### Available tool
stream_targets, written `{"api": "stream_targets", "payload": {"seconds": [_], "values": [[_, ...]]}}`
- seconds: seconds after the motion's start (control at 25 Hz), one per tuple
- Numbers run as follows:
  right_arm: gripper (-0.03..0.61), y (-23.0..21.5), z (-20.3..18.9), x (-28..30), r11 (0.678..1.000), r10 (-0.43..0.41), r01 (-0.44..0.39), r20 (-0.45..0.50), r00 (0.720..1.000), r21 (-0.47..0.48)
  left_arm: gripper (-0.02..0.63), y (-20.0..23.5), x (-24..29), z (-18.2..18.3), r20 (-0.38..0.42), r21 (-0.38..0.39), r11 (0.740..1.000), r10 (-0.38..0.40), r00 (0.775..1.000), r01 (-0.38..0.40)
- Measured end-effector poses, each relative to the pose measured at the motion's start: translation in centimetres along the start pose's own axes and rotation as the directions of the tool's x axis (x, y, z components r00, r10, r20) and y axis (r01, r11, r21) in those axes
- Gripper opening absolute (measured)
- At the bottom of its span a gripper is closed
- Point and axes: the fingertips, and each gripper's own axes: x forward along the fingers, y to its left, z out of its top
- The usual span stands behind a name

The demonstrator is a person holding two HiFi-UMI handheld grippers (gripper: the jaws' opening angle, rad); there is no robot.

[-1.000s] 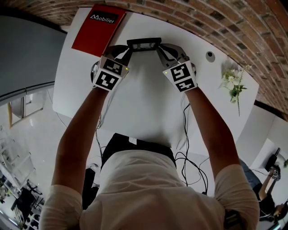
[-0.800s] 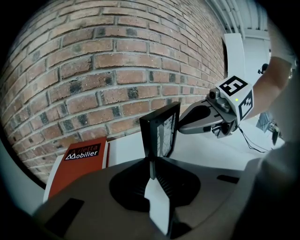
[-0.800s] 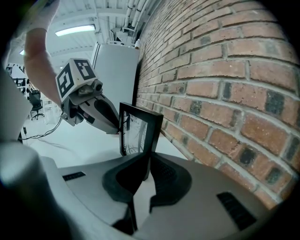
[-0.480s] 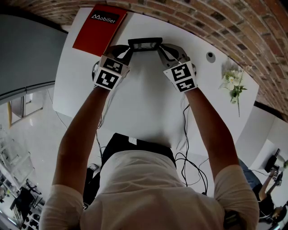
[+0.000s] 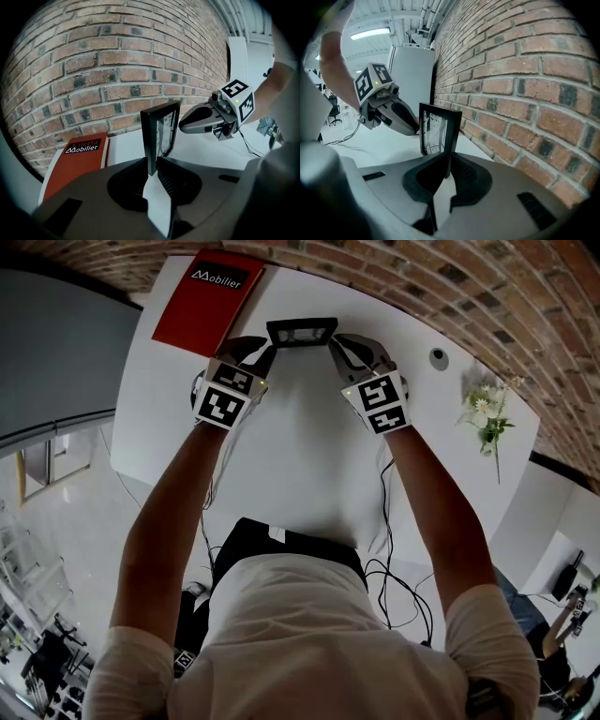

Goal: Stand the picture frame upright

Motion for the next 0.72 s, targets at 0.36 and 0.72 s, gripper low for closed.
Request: {"api": "stream_targets", "payload": {"seconds": [0.36, 0.72], "values": [[0.028, 0.3, -1.4, -1.2, 1.000, -0.015, 0.015, -0.010, 1.000, 0.025, 0.058, -0.7, -0.8, -0.7, 0.006, -0.014, 1.000, 0.001, 1.000, -0.001], [0.028, 2.8, -2.3, -4.5, 0.996, -0.037, 0.038, -0.010, 0.999, 0.079, 0.060, -2.7, -4.1, -2.0, 0.065, -0.093, 0.995, -0.020, 0.998, 0.026]]}}
